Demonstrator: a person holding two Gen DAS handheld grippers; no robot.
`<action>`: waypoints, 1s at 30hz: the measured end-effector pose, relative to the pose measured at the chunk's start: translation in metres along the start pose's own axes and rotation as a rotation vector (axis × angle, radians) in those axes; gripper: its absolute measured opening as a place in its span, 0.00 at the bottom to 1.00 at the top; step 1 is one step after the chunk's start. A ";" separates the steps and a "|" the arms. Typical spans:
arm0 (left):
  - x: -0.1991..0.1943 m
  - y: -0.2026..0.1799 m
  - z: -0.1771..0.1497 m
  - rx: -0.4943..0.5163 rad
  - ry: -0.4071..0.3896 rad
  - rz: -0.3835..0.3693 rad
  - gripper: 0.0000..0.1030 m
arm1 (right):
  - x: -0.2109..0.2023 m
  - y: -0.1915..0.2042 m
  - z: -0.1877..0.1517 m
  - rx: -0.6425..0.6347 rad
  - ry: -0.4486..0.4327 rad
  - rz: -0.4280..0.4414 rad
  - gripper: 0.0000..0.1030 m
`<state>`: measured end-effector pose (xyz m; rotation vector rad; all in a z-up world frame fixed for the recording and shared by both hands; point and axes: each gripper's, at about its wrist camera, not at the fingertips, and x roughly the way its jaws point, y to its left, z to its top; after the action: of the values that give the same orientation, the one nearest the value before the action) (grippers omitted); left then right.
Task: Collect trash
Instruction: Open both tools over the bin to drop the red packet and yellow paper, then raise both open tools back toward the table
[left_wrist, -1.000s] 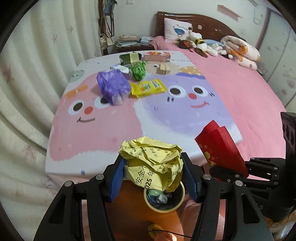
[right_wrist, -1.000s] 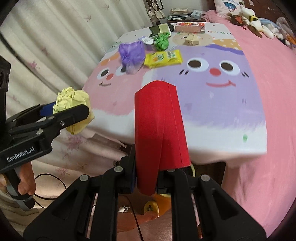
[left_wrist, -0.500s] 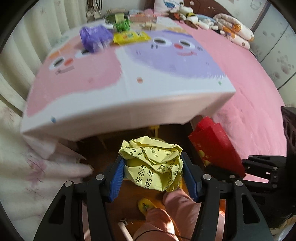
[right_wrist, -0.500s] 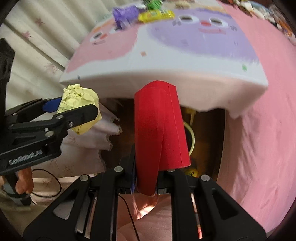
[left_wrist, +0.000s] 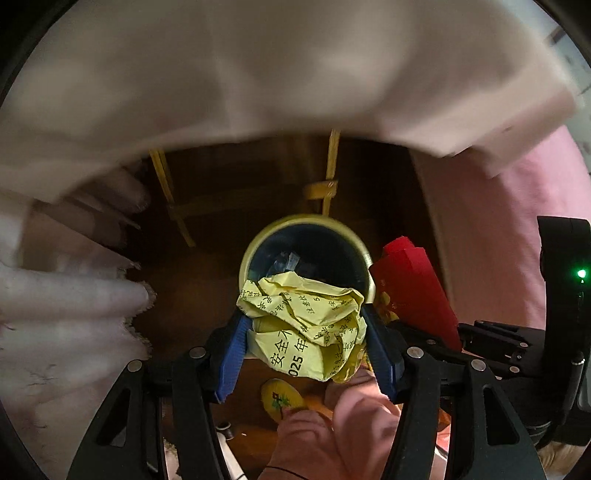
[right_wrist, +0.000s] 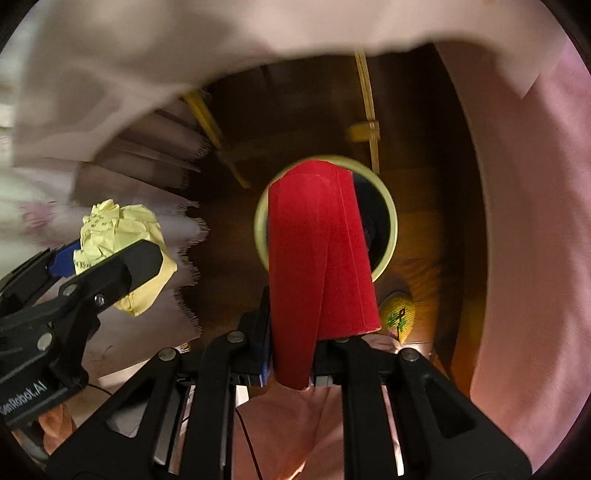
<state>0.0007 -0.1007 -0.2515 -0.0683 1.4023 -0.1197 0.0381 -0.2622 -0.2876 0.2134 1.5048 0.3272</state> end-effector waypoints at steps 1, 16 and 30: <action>0.016 0.000 0.000 -0.007 0.007 0.007 0.59 | 0.012 -0.007 0.000 0.007 0.007 0.000 0.11; 0.094 0.030 0.021 -0.098 0.018 0.055 0.87 | 0.111 -0.040 0.039 -0.004 0.021 -0.026 0.59; -0.033 0.060 0.027 -0.140 -0.077 0.085 0.88 | 0.015 -0.003 0.045 0.043 -0.082 -0.009 0.62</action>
<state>0.0246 -0.0373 -0.2219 -0.1281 1.3330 0.0519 0.0842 -0.2567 -0.3000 0.2510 1.4326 0.2754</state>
